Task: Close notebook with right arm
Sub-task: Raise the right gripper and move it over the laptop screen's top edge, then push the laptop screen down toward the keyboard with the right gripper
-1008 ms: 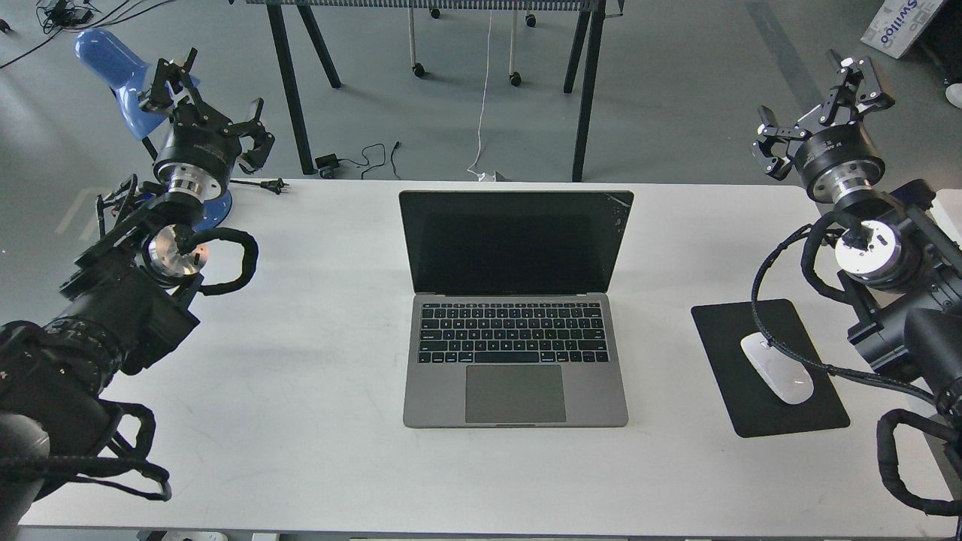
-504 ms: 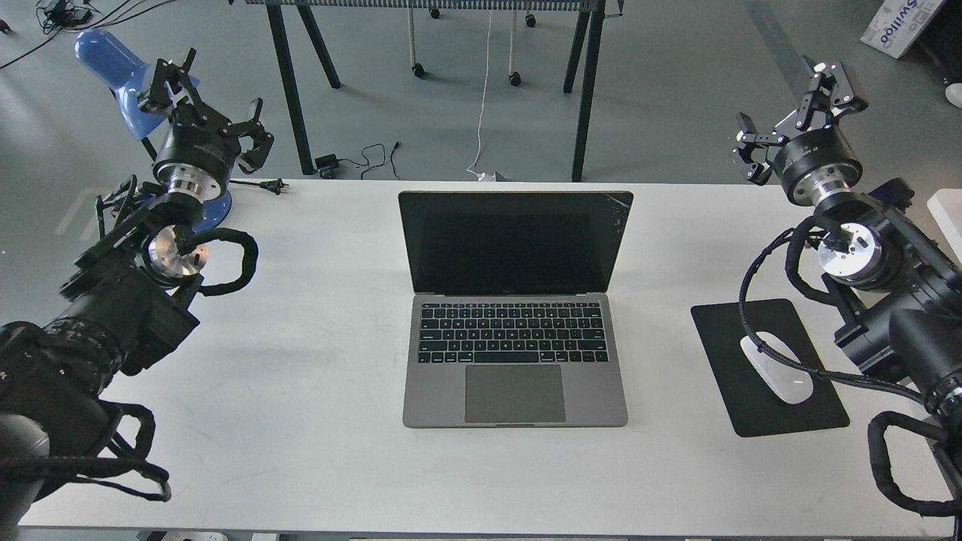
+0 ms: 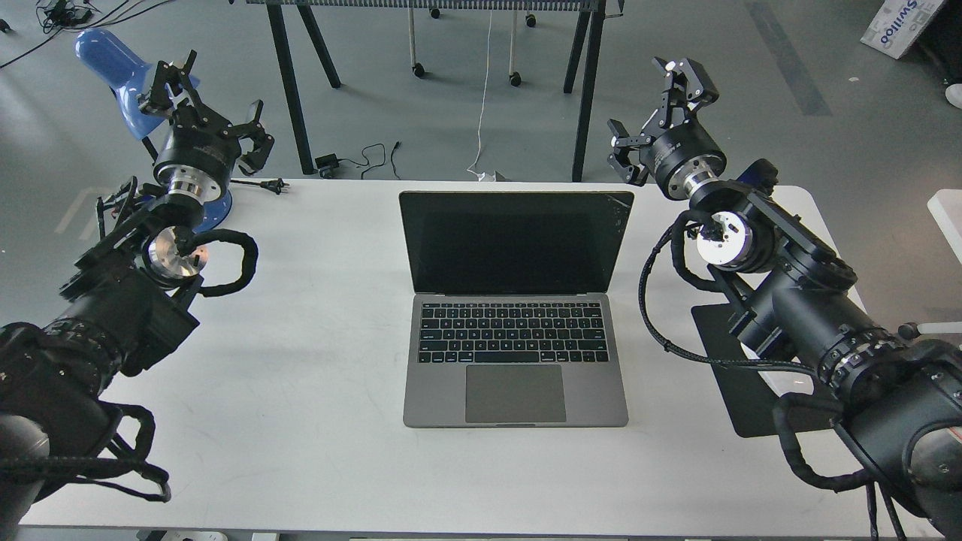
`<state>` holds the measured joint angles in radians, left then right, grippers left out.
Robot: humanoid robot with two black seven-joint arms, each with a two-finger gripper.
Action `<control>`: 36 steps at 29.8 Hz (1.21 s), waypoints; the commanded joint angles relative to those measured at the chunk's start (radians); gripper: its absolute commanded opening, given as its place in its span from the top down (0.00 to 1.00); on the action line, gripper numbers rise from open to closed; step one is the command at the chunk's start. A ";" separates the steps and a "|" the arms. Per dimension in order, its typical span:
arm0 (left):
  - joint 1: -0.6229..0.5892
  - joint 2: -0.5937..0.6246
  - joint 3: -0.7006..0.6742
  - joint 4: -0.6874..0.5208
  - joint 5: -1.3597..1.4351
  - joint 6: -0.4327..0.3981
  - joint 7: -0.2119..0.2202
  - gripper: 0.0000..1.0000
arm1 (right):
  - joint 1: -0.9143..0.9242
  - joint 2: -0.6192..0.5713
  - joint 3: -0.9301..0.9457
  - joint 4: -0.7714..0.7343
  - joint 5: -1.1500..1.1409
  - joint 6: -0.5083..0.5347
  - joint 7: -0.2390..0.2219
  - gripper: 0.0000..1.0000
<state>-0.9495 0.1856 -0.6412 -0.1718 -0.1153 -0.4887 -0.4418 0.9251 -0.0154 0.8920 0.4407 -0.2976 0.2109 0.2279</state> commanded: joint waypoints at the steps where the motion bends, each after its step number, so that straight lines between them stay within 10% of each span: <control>1: 0.000 0.000 0.000 0.000 0.002 0.000 0.001 0.00 | 0.001 0.011 -0.021 0.000 0.002 0.001 0.001 0.00; 36: 0.002 -0.002 0.000 0.000 0.002 0.000 0.003 0.00 | -0.411 -0.287 -0.261 0.687 -0.011 -0.031 -0.048 0.00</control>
<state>-0.9464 0.1844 -0.6412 -0.1718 -0.1135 -0.4887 -0.4386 0.5364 -0.3013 0.6614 1.1087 -0.2996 0.1789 0.1746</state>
